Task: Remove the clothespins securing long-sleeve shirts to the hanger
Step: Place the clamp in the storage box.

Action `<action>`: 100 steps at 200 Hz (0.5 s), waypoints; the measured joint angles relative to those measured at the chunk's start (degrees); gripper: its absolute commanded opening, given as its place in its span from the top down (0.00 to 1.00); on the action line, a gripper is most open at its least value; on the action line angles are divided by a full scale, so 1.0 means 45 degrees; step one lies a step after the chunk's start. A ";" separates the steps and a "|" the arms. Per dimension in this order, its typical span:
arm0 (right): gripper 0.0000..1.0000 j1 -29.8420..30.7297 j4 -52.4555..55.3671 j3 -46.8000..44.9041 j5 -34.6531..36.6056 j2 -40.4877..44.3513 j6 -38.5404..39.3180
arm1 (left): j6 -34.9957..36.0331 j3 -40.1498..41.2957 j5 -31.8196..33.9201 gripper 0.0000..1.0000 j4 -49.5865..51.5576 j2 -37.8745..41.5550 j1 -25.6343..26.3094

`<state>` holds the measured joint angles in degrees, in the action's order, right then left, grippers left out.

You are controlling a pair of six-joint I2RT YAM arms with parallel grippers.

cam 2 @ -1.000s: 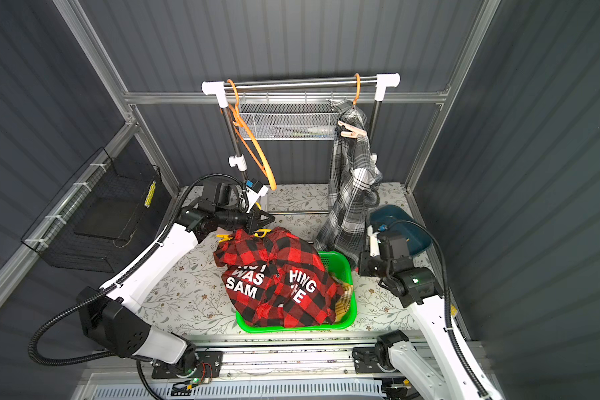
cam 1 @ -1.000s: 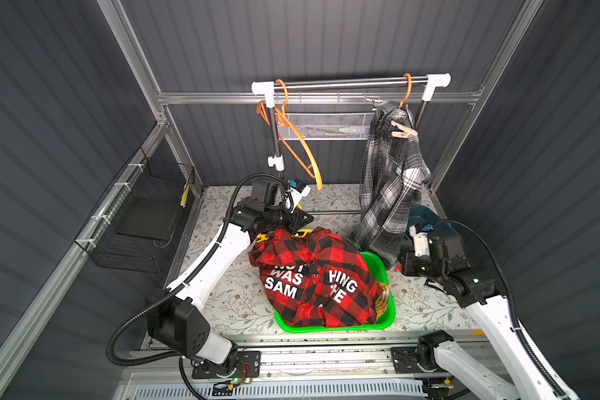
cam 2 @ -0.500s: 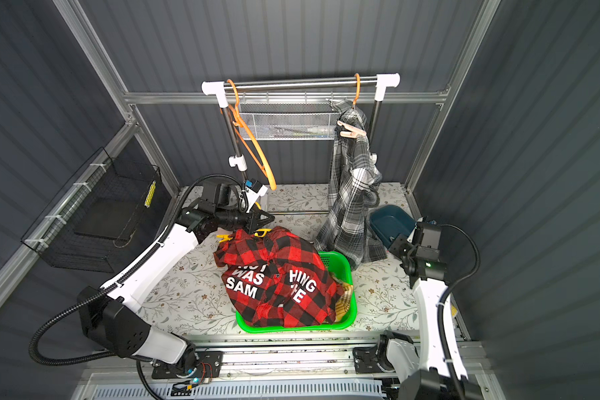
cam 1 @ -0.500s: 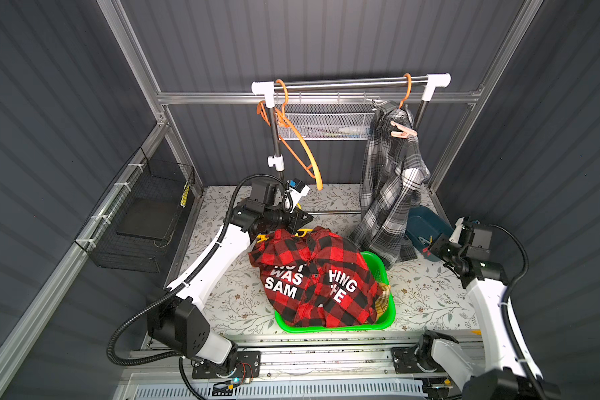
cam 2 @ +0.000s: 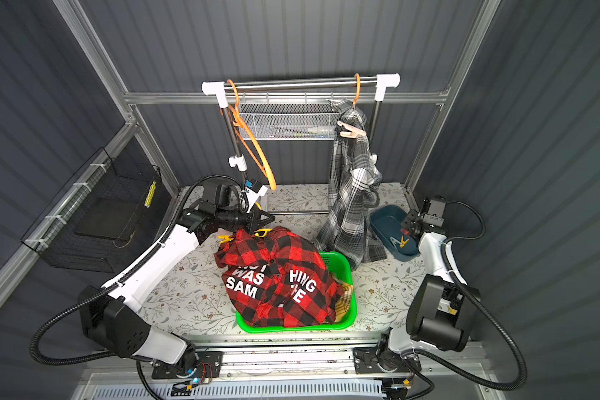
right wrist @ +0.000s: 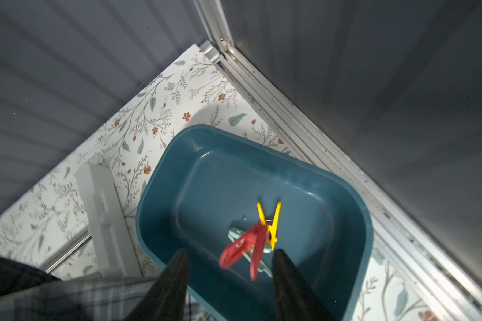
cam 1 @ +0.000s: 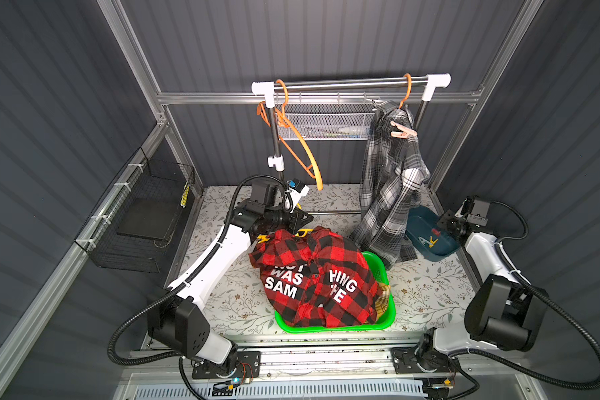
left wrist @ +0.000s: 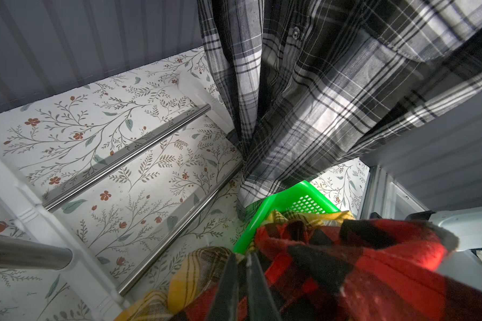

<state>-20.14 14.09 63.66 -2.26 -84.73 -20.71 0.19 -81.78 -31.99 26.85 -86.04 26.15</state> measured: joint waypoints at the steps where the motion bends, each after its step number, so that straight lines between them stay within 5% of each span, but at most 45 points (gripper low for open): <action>1: 0.45 0.0000 -0.0010 -0.0005 0.0005 0.0024 -0.0024 | 0.0000 0.0000 0.0000 1.00 0.0000 0.0000 0.0000; 44: 0.44 0.0675 -0.0165 -0.0962 -0.0510 0.2458 -0.0393 | -0.0092 0.0000 0.0000 1.00 -0.0102 0.0000 -0.0005; 100: 0.44 0.5406 0.1190 -0.3575 -0.0646 0.7558 -0.0719 | -0.0180 0.0000 0.0010 1.00 -0.0267 0.0000 -0.0005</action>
<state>4.19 19.44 47.57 -5.17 -50.72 -23.94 -0.62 -81.78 -31.94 25.65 -86.04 26.13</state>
